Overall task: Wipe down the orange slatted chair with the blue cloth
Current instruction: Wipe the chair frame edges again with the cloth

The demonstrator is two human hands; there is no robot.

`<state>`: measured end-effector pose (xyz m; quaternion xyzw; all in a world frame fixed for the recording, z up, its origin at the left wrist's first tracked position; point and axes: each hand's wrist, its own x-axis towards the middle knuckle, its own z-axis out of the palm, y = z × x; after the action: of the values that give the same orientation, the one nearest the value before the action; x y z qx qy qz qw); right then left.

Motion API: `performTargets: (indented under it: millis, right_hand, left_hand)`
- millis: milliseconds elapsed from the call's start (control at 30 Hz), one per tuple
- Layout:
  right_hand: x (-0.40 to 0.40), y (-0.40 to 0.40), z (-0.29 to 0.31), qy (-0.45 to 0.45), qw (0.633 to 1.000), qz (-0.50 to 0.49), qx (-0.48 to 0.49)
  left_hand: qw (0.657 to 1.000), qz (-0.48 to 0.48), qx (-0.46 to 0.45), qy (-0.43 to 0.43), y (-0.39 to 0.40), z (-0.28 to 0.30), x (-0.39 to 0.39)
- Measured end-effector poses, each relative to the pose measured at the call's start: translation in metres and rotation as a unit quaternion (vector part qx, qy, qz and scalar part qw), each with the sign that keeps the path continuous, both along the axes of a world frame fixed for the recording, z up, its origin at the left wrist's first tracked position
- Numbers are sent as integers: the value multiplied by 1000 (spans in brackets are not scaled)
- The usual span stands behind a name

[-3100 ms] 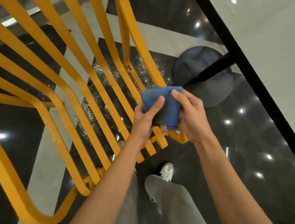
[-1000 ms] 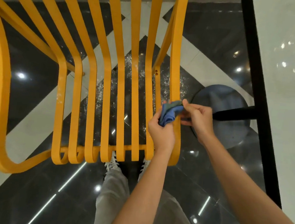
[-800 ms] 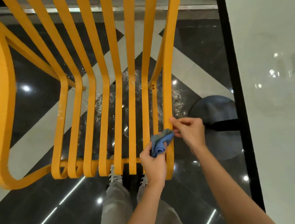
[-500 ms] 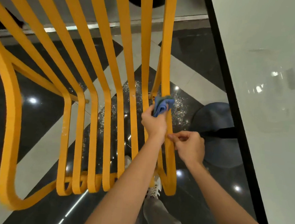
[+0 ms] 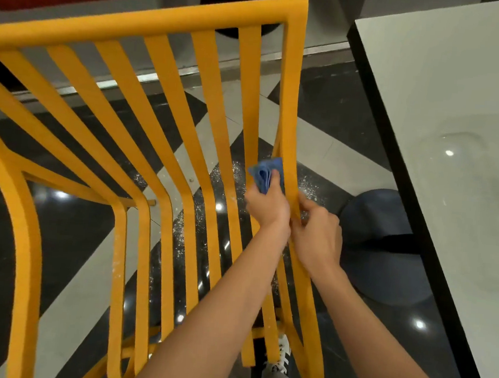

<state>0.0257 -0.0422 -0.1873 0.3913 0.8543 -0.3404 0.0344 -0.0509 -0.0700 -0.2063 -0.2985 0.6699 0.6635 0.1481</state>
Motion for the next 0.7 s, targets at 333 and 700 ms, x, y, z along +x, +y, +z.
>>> performTargets:
  millis: [333,700]
  right_hand:
    - [-18,-1,1,-11,999,-27,26]
    - [-21,0,-10,7,999,-39,31]
  left_hand:
    - [990,-95,-11,100,-4,11,-1]
    - [977,-96,13,188,0,-11,-30]
